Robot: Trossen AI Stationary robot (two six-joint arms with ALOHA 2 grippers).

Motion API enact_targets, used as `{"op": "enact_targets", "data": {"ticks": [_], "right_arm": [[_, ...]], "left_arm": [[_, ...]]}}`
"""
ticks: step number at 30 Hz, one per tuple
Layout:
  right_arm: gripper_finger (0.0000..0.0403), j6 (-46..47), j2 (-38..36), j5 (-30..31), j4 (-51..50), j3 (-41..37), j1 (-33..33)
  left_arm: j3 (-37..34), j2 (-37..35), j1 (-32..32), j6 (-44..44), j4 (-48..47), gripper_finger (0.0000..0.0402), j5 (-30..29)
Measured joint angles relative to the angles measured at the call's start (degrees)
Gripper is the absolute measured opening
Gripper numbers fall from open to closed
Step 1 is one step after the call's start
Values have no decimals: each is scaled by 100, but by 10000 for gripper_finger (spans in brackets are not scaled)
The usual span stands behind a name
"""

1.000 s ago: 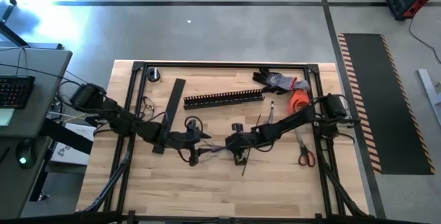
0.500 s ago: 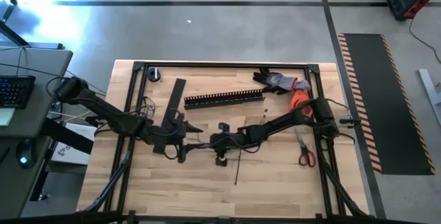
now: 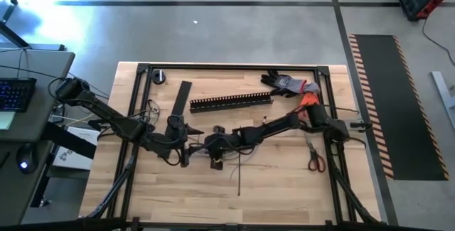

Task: Ziptie cables
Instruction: Wrap the cables together using a zip tie

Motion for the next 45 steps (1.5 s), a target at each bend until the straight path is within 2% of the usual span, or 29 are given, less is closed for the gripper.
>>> {"op": "enact_targets", "data": {"ticks": [4, 6, 8, 10, 12, 15, 19, 22, 26, 30, 32, 35, 38, 45], "right_arm": [[155, -460, -255, 90, -468, 0, -29], [186, -666, -471, 415, -885, 2, 3], [205, -844, -753, 1022, -1555, 2, 94], [214, -1073, -1082, 1657, -2225, 1, 238], [215, -1224, -1448, 2031, -2761, -48, 391], [207, -1263, -2023, 1958, -3513, -153, 623], [192, -639, -2724, 1784, -3919, -668, 930], [182, 49, -3164, 1803, -3603, -1338, 1194], [175, 617, -3280, 1436, -2294, -2332, 1515], [174, 135, -2993, 553, -228, -3093, 1707], [174, -231, -2823, 516, 274, -3263, 1767], [174, -650, -2711, 993, 429, -3276, 1791], [174, -1089, -2630, 1148, 433, -3276, 1783], [174, -1835, -2631, 31, 491, -3276, 1675]], "left_arm": [[0, 12, -2, -13, -1, 236, -54], [0, 22, -13, -54, -52, 236, -54], [0, 22, -15, -72, -50, 236, -55], [2, 36, -28, -165, -124, 236, -53], [0, 69, -40, -233, -191, 236, -62], [0, 159, -44, -313, -281, 236, -137], [0, 457, -42, -409, -259, 236, -169], [0, 775, -42, -444, -178, 236, -173], [0, 1209, 60, -423, -48, 236, -290], [-2, 1569, 324, -383, 164, 236, -357], [-1, 1654, 514, -345, 229, 236, -48], [-2, 1764, 790, -430, 342, 236, 529], [-2, 1883, 995, -439, 487, 236, 742], [-2, 2206, 1222, -347, 1195, 236, 806]]}}
